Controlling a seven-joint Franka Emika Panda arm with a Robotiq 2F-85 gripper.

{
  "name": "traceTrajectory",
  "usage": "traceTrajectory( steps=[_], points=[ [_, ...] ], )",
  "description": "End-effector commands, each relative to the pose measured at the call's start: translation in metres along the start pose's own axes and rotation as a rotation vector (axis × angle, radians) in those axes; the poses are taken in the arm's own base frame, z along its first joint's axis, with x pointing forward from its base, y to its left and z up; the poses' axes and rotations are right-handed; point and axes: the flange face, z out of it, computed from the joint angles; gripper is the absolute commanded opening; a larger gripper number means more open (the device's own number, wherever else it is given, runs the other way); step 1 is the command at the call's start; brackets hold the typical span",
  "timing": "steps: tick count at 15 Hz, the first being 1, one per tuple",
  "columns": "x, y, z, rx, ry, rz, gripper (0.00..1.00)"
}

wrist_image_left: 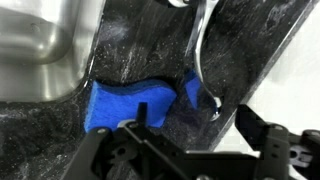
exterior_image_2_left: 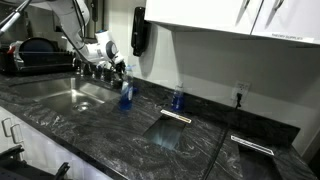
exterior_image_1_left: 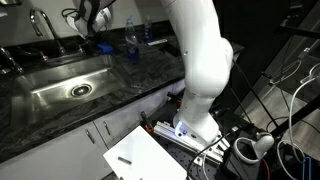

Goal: Move the faucet handle on the right to the left

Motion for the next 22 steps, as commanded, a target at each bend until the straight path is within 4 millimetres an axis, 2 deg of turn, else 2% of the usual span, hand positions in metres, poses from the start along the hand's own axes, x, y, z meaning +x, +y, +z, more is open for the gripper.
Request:
traceTrajectory(
  steps=[1,6,9,10,12,22],
  points=[
    [-0.004,-0.006,0.011,-0.033,0.010,0.013,0.60],
    [-0.006,-0.010,0.015,-0.040,0.012,0.015,0.23],
    [-0.005,-0.013,0.009,-0.026,0.013,0.016,0.04],
    [-0.005,-0.014,0.008,-0.026,0.012,0.016,0.02],
    [-0.005,-0.012,0.006,-0.039,0.012,0.012,0.05],
    [-0.005,0.012,-0.011,-0.035,-0.027,-0.013,0.05]
  ],
)
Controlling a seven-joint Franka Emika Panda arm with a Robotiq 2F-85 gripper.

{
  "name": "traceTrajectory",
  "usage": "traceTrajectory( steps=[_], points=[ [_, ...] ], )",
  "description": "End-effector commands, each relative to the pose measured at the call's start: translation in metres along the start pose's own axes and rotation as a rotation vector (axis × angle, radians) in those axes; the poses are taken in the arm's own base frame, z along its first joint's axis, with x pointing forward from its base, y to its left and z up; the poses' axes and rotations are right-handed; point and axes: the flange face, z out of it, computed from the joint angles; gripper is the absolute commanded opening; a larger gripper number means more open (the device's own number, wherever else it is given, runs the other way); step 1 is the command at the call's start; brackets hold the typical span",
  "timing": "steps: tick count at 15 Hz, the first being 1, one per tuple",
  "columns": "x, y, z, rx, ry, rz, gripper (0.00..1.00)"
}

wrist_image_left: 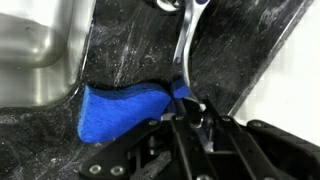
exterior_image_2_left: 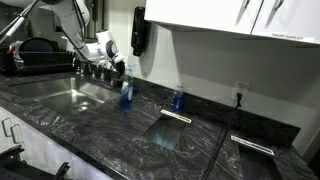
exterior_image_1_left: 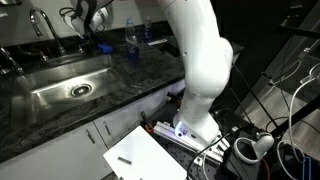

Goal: Move the faucet handle on the right to the left

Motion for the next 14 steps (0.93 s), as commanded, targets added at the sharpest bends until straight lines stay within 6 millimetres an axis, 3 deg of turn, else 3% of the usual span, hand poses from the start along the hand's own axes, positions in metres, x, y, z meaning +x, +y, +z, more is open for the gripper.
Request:
traceTrajectory(
  steps=[1,14],
  points=[
    [-0.001,0.026,-0.016,-0.024,-0.033,-0.026,0.05],
    [-0.003,0.054,-0.042,-0.035,-0.125,-0.031,0.05]
  ],
)
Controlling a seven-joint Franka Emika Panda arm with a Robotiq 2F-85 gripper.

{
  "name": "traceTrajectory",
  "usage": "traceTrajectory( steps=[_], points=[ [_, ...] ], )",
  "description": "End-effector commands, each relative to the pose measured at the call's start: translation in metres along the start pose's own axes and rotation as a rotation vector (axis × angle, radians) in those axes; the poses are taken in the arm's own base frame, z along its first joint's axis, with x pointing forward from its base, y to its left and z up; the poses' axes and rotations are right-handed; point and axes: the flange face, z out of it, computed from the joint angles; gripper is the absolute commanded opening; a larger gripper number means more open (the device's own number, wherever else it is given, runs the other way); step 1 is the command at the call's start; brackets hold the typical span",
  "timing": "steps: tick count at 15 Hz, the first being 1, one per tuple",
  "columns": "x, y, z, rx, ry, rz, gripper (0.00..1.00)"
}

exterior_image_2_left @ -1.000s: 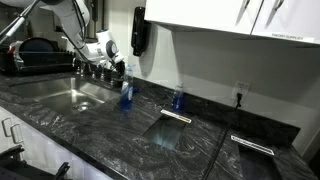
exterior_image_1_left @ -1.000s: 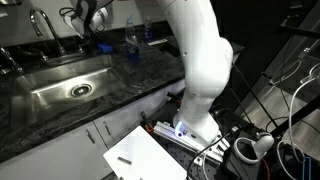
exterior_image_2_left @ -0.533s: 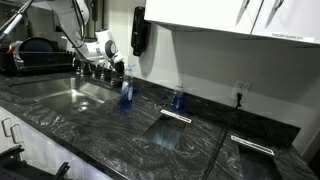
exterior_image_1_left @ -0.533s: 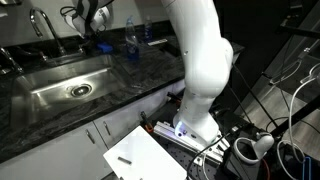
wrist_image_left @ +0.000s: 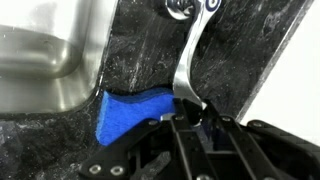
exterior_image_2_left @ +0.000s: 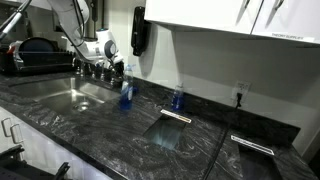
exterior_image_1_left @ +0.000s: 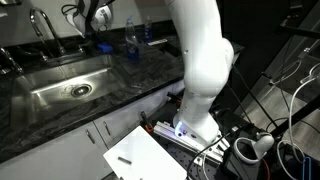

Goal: Move the faucet handle on the right to the left

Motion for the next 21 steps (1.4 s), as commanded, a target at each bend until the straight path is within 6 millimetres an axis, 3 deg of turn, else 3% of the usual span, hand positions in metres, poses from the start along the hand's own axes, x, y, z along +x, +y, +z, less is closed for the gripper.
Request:
traceTrajectory(
  steps=[1,14,15,16,18,21],
  points=[
    [-0.010,0.038,-0.030,-0.037,-0.075,-0.075,0.05],
    [-0.011,0.044,-0.033,-0.029,-0.171,-0.126,0.05],
    [-0.010,0.045,-0.033,-0.030,-0.175,-0.127,0.32],
    [-0.009,0.045,-0.033,-0.033,-0.177,-0.130,0.47],
    [-0.017,0.056,-0.038,-0.040,-0.180,-0.194,0.57],
    [-0.035,0.079,-0.056,-0.052,-0.191,-0.256,0.82]
  ],
)
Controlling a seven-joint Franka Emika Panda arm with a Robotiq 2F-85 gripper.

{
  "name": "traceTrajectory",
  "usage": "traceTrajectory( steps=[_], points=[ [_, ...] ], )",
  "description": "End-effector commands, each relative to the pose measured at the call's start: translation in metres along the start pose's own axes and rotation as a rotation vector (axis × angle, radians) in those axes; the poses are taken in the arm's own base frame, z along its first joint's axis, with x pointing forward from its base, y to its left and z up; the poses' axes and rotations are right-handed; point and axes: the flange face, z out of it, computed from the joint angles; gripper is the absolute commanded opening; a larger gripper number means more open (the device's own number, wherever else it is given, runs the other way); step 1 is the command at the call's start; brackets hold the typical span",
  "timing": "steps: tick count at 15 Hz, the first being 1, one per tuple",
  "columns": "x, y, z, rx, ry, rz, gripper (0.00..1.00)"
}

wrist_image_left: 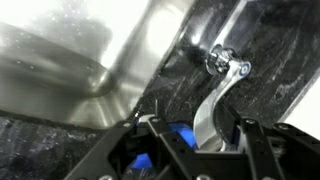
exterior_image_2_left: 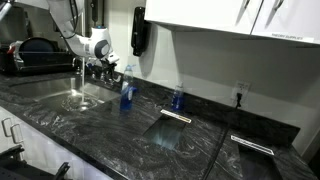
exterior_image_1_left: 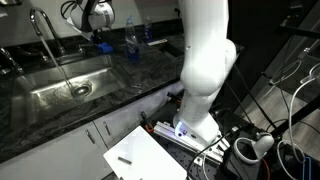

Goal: Move the faucet handle on the right to the left

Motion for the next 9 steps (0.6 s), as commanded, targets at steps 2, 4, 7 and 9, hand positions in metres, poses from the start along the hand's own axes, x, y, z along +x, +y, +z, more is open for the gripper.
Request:
traceTrajectory(
  steps=[2,4,7,9],
  points=[
    [-0.040,0.047,-0.028,-0.041,-0.034,-0.080,0.96],
    [-0.049,0.055,-0.034,-0.054,-0.037,-0.083,1.00],
    [-0.048,0.061,-0.042,-0.075,-0.020,-0.042,1.00],
    [-0.040,0.062,-0.049,-0.066,0.029,0.029,1.00]
  ],
)
